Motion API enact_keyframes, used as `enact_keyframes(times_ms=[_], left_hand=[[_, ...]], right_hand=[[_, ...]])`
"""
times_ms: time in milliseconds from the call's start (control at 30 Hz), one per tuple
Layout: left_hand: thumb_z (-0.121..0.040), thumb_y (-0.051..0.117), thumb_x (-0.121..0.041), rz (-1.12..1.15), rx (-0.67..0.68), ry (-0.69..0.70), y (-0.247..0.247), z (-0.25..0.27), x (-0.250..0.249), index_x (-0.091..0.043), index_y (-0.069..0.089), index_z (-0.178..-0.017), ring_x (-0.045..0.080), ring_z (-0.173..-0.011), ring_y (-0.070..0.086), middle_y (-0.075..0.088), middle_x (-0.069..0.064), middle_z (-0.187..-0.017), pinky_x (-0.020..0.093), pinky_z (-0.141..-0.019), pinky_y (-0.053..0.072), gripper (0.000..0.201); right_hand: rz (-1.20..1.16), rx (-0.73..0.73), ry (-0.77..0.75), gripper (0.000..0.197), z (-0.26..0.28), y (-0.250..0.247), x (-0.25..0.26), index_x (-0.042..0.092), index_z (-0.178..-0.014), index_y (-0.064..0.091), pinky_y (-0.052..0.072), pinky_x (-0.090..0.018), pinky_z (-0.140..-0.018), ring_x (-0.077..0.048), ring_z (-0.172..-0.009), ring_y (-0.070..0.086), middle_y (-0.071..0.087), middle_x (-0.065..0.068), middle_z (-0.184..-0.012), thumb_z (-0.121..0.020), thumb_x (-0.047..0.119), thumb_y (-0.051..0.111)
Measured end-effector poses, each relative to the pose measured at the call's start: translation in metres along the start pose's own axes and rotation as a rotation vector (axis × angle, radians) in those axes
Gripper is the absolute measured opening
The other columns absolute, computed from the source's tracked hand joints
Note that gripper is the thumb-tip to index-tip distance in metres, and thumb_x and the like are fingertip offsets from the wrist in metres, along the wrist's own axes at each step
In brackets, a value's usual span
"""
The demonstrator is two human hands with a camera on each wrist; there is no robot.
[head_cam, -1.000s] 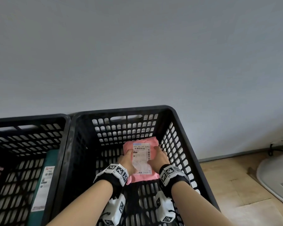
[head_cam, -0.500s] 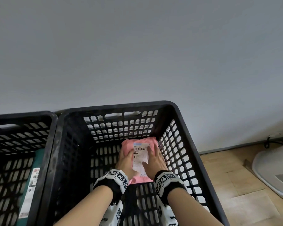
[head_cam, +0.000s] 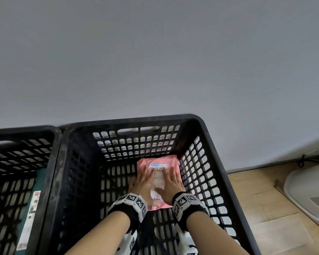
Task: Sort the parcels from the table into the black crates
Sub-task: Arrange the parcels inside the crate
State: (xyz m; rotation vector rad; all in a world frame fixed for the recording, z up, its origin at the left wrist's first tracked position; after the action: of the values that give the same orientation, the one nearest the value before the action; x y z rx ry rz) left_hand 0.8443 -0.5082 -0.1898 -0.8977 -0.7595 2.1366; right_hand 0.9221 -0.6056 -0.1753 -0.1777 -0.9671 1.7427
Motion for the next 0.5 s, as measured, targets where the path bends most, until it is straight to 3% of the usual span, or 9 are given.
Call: enact_keyframes(times_ms=[167, 300, 400, 500], left_hand=[[-0.078, 0.071, -0.038, 0.079, -0.072, -0.042, -0.018, 0.008, 0.003, -0.029, -0.013, -0.15, 0.017, -0.144, -0.02, -0.028, -0.005, -0.155, 0.054, -0.115, 0.008, 0.111], [-0.092, 0.053, -0.024, 0.074, -0.176, -0.116, -0.048, 0.036, -0.006, -0.028, -0.002, -0.152, 0.025, -0.147, -0.005, -0.009, 0.001, -0.16, 0.048, -0.117, 0.008, 0.081], [-0.092, 0.048, -0.028, 0.036, -0.285, -0.149, -0.075, 0.06, -0.013, -0.025, 0.014, -0.15, 0.029, -0.145, 0.014, 0.015, 0.013, -0.156, 0.049, -0.116, 0.019, 0.067], [-0.091, 0.051, -0.03, 0.016, -0.367, -0.127, -0.105, 0.09, -0.023, -0.021, 0.027, -0.145, 0.028, -0.135, 0.034, 0.034, 0.011, -0.146, 0.046, -0.108, 0.034, 0.06]], right_hand=[[-0.033, -0.039, 0.036, 0.079, 0.01, -0.015, 0.013, 0.02, -0.152, -0.011, 0.005, -0.041, -0.119, -0.024, -0.146, -0.013, -0.022, -0.008, -0.157, -0.098, 0.038, 0.044], [-0.035, -0.08, 0.013, 0.075, 0.027, -0.034, 0.027, 0.018, -0.152, -0.006, 0.011, -0.042, -0.12, -0.023, -0.147, -0.007, -0.015, -0.009, -0.159, -0.099, 0.037, 0.043], [-0.068, -0.13, -0.044, 0.074, 0.044, -0.054, 0.04, 0.015, -0.153, 0.0, 0.012, -0.042, -0.12, -0.027, -0.148, -0.002, -0.007, -0.013, -0.159, -0.098, 0.036, 0.044], [-0.071, -0.194, -0.104, 0.073, 0.066, -0.076, 0.056, 0.015, -0.153, 0.01, 0.022, -0.043, -0.117, -0.03, -0.146, 0.014, 0.007, -0.013, -0.159, -0.095, 0.039, 0.048]])
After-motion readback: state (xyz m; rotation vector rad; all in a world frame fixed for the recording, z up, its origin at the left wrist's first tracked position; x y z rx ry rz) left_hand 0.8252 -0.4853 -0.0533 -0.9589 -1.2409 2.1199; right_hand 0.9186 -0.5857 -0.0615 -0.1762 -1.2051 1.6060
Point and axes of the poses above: each hand's wrist, its own z-axis away from the middle knuckle, its own y-axis out of the palm, x = y × z, the point moved 3 cm from there along -z, towards the middle knuckle
